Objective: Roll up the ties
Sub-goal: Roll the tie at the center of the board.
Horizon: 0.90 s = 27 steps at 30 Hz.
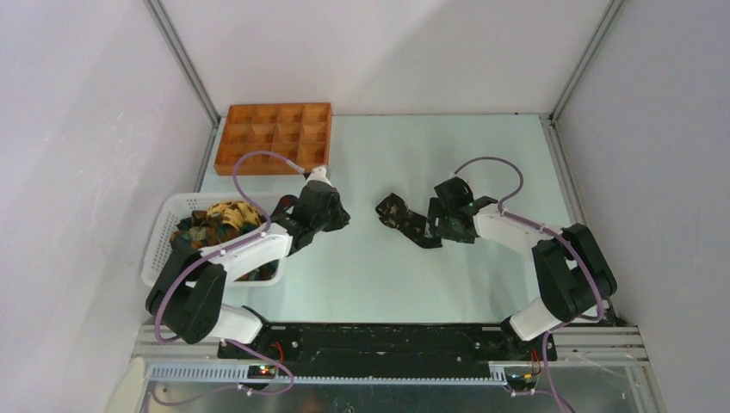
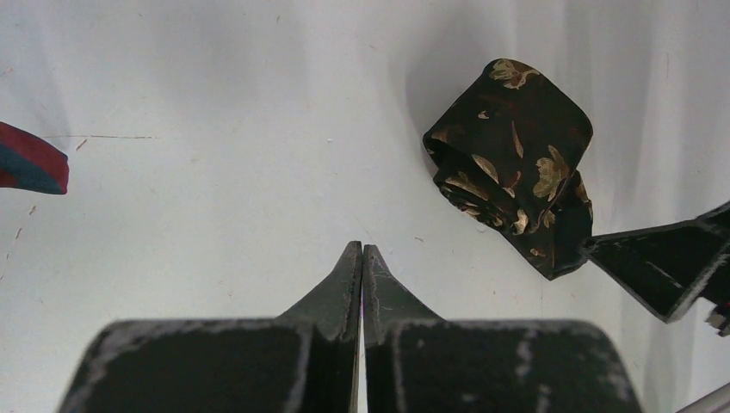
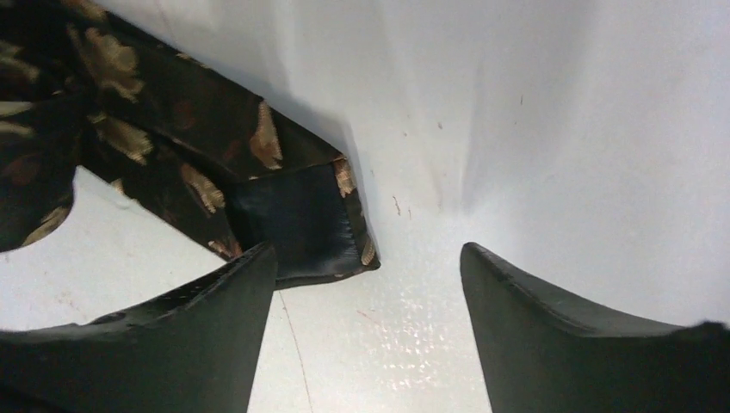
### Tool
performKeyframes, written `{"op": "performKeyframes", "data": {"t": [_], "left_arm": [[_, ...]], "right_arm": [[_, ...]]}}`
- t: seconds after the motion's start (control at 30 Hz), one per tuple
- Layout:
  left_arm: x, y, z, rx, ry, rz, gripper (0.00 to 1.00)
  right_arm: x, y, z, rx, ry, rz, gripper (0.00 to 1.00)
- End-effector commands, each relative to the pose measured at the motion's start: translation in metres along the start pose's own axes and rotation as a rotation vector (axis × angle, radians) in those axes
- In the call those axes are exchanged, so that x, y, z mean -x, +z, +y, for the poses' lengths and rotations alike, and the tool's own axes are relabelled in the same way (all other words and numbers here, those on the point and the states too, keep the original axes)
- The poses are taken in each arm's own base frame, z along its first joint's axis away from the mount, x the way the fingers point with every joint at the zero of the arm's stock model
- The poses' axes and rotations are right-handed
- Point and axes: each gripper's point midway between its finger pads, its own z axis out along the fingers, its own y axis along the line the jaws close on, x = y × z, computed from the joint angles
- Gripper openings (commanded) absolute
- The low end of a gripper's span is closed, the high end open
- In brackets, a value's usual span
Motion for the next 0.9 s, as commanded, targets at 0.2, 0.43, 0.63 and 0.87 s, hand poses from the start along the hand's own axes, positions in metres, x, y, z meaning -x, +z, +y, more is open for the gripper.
{"op": "performKeyframes", "data": {"t": [0.2,0.43,0.63,0.87], "left_arm": [[0.027,-0.014,-0.005,0.005,-0.008,-0.086,0.00],[0.039,-0.038,0.015,0.068,-0.059,-0.169,0.00],[0.037,-0.048,0.030,0.095,-0.074,-0.188,0.00],[0.034,-0.049,0.034,0.095,-0.083,-0.188,0.00]], "right_arm": [[0.096,-0.079,0.106,0.424,-0.444,-0.264,1.00],[0.092,-0.067,0.167,0.573,-0.820,-0.262,0.99],[0.087,-0.048,0.185,0.607,-0.948,-0.237,0.99],[0.072,-0.028,0.180,0.570,-1.025,-0.162,0.99]]}}
